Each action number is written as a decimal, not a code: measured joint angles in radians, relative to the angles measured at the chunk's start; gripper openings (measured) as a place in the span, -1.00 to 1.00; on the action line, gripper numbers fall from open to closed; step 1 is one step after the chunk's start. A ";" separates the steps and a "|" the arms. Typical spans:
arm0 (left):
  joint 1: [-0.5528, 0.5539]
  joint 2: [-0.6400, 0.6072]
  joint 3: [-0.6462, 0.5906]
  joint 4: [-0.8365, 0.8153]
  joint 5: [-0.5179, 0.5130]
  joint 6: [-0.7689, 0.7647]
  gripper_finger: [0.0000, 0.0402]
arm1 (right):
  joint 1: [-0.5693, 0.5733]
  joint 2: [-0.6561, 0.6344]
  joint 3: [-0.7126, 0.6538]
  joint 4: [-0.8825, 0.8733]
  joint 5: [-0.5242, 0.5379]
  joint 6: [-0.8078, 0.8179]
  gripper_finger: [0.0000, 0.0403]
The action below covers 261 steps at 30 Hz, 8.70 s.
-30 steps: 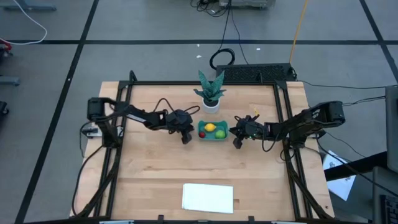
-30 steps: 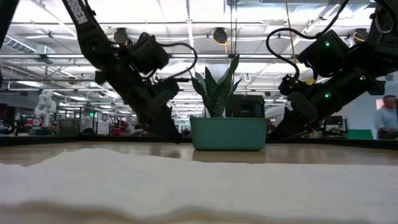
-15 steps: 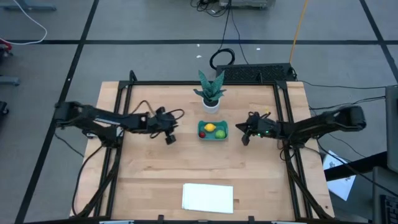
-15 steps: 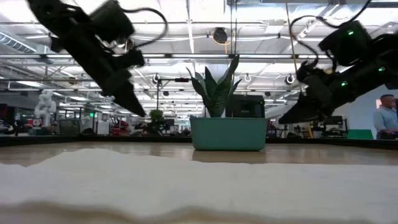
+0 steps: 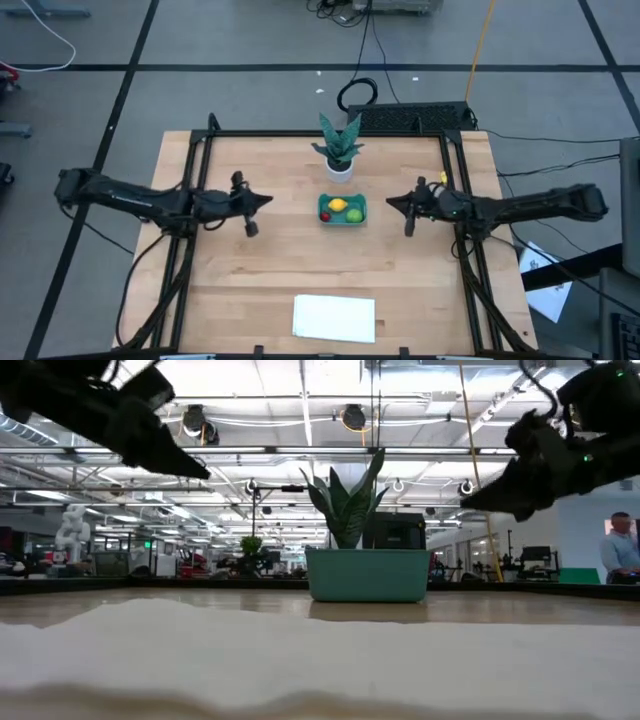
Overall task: Pick and placing Produce into tupperware
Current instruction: Return to Home Position
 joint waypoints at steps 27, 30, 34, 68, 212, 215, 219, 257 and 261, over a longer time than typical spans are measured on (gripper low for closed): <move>-0.026 -0.630 -0.251 0.091 0.086 0.222 -1.00 | 0.027 -0.565 0.001 -0.268 -0.157 -0.186 -1.00; -0.026 -0.665 -0.251 0.060 0.085 0.222 -1.00 | 0.026 -0.598 0.001 -0.279 -0.157 -0.185 -1.00; -0.026 -0.705 -0.251 0.037 0.084 0.230 -1.00 | 0.026 -0.648 0.001 -0.321 -0.157 -0.178 -1.00; -0.027 -0.841 -0.330 -0.041 0.167 0.204 -1.00 | 0.027 -0.648 0.001 -0.366 -0.161 -0.070 -1.00; 0.052 -0.841 -0.329 -0.094 0.286 0.002 -0.85 | 0.025 -0.648 -0.063 -0.235 -0.161 -0.078 -1.00; 0.052 -0.841 -0.329 -0.094 0.287 0.002 -0.85 | 0.025 -0.648 -0.063 -0.235 -0.161 -0.078 -1.00; 0.052 -0.841 -0.329 -0.094 0.287 0.002 -0.85 | 0.025 -0.648 -0.063 -0.235 -0.161 -0.078 -1.00; 0.052 -0.841 -0.329 -0.094 0.287 0.002 -0.85 | 0.025 -0.648 -0.063 -0.235 -0.161 -0.078 -1.00; 0.052 -0.841 -0.329 -0.094 0.287 0.002 -0.85 | 0.025 -0.648 -0.063 -0.235 -0.161 -0.078 -1.00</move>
